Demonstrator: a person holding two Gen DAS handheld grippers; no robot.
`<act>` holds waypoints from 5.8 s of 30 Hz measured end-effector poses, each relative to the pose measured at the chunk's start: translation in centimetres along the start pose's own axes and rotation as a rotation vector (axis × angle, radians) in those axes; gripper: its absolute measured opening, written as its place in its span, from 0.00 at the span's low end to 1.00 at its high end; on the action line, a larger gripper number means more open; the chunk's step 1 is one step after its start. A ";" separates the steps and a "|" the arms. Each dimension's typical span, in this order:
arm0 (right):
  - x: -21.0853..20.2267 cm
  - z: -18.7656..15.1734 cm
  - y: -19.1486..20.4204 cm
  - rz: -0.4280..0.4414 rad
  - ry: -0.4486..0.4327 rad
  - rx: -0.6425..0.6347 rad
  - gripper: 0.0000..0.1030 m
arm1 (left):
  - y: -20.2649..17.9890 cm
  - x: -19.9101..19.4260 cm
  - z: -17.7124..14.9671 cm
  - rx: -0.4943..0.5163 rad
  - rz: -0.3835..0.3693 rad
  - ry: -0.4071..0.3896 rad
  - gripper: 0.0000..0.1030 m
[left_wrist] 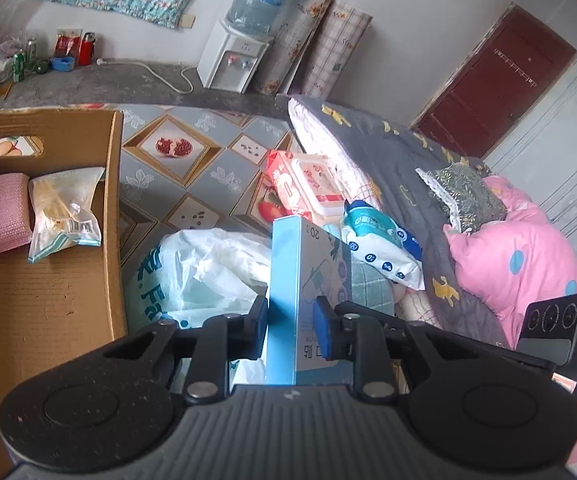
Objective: Organize soft objects
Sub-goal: 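Carry the mask box into the cardboard box and open the left gripper, then move the left gripper to the pile and grasp the white-blue wet wipes pack, then grasp the wipes pack's blue edge with the right gripper while the left gripper holds it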
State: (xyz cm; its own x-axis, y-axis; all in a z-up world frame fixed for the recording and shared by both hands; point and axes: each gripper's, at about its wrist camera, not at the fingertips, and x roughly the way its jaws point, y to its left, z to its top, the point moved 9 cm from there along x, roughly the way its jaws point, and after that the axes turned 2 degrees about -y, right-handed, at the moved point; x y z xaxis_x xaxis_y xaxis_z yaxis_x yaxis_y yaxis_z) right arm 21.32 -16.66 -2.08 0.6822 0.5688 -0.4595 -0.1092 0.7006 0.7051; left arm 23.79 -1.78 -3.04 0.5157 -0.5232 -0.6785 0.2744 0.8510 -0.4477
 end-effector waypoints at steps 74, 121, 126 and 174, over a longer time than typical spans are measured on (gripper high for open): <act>26.0 -1.6 22.8 0.199 0.401 -0.031 0.30 | 24.6 -11.5 6.4 -0.428 0.410 -0.237 0.34; -0.1 -2.5 5.8 -0.094 0.001 -0.177 0.47 | 3.9 -6.4 -0.7 -0.072 0.138 -0.211 0.48; -6.4 -1.9 0.9 -0.179 -0.084 -0.158 0.48 | -2.0 -3.5 -1.9 0.005 0.064 -0.181 0.48; -0.5 8.7 -16.3 -0.055 0.269 -0.011 0.72 | -11.0 19.8 -0.6 -0.170 -0.198 0.051 0.51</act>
State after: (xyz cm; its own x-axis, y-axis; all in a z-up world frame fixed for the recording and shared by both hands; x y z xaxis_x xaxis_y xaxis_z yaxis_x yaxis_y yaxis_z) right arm 29.05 -32.09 -8.67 0.4710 0.6229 -0.6246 -0.0866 0.7373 0.6700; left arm 30.50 -21.48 -11.90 0.4225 -0.6843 -0.5943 0.2231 0.7140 -0.6636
